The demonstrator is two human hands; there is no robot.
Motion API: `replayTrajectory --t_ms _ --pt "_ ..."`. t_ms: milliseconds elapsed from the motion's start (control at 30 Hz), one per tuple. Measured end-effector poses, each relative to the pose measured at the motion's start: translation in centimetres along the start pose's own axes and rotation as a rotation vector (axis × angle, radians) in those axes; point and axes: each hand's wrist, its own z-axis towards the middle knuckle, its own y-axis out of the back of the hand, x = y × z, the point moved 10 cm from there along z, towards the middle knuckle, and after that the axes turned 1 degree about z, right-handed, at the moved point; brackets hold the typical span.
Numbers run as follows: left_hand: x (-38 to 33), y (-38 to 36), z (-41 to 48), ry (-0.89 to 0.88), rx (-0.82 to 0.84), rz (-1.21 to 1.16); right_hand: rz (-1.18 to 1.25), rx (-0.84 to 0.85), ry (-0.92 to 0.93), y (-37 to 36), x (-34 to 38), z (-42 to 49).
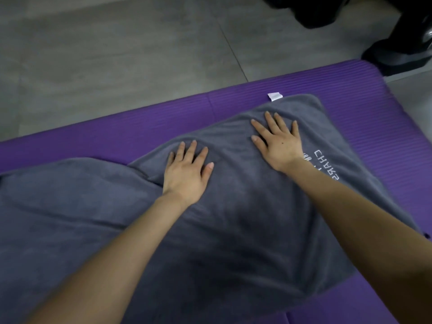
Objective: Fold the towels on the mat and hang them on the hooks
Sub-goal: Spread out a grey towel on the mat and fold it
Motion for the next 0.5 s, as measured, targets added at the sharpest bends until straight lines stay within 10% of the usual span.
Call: replayTrajectory --t_ms 300,500 --pt "-0.8 0.7 4.9 -0.092 0.037 0.0 0.093 -0.075 -0.11 1.0 -3.1 1.9" --pt "-3.7 1.1 1.7 -0.163 -0.134 0.0 0.323 -0.538 -0.231 5.9 -9.5 -5.1"
